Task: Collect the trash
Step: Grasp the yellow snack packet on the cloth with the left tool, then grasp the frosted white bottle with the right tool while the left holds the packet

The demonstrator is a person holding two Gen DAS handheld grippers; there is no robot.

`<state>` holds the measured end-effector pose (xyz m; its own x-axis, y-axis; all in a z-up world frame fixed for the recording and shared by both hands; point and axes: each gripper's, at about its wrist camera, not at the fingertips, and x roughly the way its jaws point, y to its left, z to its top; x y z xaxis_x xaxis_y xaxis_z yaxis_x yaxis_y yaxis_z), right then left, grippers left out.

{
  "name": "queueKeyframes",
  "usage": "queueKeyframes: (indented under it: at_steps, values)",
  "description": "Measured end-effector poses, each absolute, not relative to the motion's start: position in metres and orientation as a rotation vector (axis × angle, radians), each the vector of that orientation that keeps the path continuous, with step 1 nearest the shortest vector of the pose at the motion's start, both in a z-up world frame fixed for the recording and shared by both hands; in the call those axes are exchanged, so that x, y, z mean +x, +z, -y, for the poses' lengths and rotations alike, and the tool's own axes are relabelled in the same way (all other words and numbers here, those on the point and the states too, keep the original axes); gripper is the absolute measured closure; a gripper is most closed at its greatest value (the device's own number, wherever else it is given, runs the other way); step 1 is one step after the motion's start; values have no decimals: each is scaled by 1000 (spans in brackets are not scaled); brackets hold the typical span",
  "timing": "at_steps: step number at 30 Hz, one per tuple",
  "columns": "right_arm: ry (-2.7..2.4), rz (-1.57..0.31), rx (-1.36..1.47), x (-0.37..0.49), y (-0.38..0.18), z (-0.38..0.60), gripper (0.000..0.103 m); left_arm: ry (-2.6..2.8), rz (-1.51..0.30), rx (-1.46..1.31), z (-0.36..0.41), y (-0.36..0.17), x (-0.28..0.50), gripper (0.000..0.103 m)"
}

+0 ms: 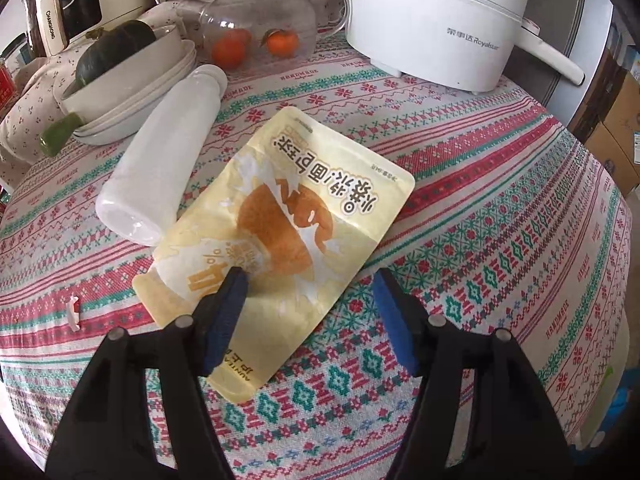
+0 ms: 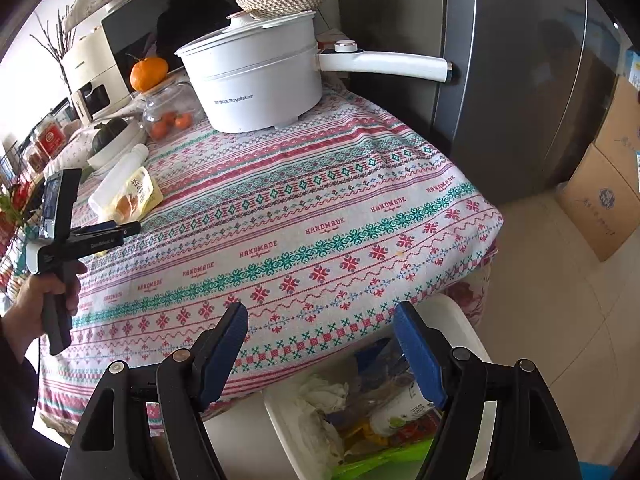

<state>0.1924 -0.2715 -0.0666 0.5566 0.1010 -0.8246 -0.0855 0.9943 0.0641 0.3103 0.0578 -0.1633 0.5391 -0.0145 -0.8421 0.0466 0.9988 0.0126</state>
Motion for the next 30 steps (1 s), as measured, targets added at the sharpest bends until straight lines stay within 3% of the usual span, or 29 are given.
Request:
queueKeyframes:
  at_steps: [2,4,8,9,11,19,30]
  values:
    - [112,-982,24,193,-68,271,26,-32,-1000,34,-60,-162,311,43]
    - [119,-985,29,192,-68,269,26,-32,-996,25,-62,-161,310,61]
    - [124,-978,12,188,-67,263,26,-54,-996,37,-59,-158,302,84]
    - [125,-977,8,186,-67,262,26,-61,-1001,33,-58,-158,299,94]
    - [124,-972,-1,183,-66,260,26,-49,-1015,39,-57,-156,293,101]
    - [140,-936,-18,176,-55,245,26,-41,-1023,-56,-78,-119,249,103]
    - [213,-952,-93,205,-61,152,26,85,-852,-160,-156,-37,188,103]
